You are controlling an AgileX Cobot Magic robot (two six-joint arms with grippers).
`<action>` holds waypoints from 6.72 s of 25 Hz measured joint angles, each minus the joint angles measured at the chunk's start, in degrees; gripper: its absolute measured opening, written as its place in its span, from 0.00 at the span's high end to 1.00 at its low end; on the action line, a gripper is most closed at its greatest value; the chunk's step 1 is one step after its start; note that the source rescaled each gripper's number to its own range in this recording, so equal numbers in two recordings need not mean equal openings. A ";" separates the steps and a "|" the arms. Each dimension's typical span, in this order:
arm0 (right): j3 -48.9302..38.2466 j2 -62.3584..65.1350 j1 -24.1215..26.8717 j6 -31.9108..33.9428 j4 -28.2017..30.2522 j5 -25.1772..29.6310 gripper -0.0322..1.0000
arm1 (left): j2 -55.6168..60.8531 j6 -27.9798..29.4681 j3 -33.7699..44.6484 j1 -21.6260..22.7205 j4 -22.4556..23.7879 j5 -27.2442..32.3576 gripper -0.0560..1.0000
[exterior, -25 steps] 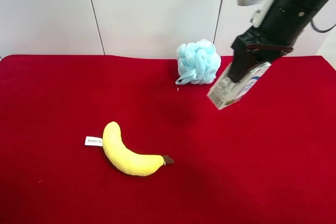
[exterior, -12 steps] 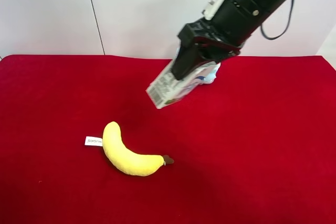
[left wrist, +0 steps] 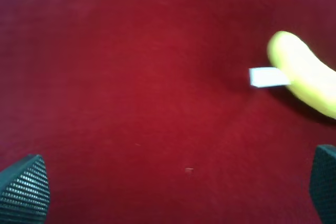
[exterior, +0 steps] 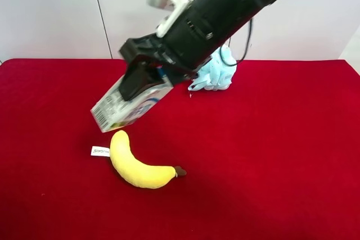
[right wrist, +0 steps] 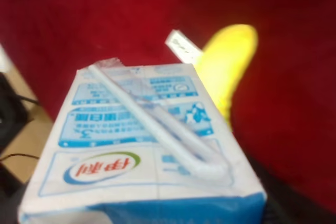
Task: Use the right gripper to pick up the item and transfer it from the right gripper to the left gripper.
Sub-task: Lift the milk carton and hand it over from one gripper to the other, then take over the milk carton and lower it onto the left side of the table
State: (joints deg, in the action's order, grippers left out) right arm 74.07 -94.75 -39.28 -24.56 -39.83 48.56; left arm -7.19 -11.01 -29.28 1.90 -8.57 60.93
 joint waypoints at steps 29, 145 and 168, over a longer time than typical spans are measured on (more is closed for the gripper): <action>0.00 -2.84 -0.61 -8.75 -19.28 1.65 0.95 | -32.65 -12.87 -10.94 -36.58 8.57 -1.70 0.00; -36.58 54.62 -27.10 38.26 41.40 16.67 0.01 | -48.57 -15.85 -14.94 -40.64 8.98 -17.16 0.93; -46.34 77.76 -27.16 29.02 43.72 12.57 0.01 | -48.57 -15.85 -14.94 -40.64 8.98 -17.16 0.93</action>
State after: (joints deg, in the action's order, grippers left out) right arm 27.73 -16.99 -66.44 4.46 3.90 61.12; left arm -55.76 -26.86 -44.21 -38.74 0.41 43.77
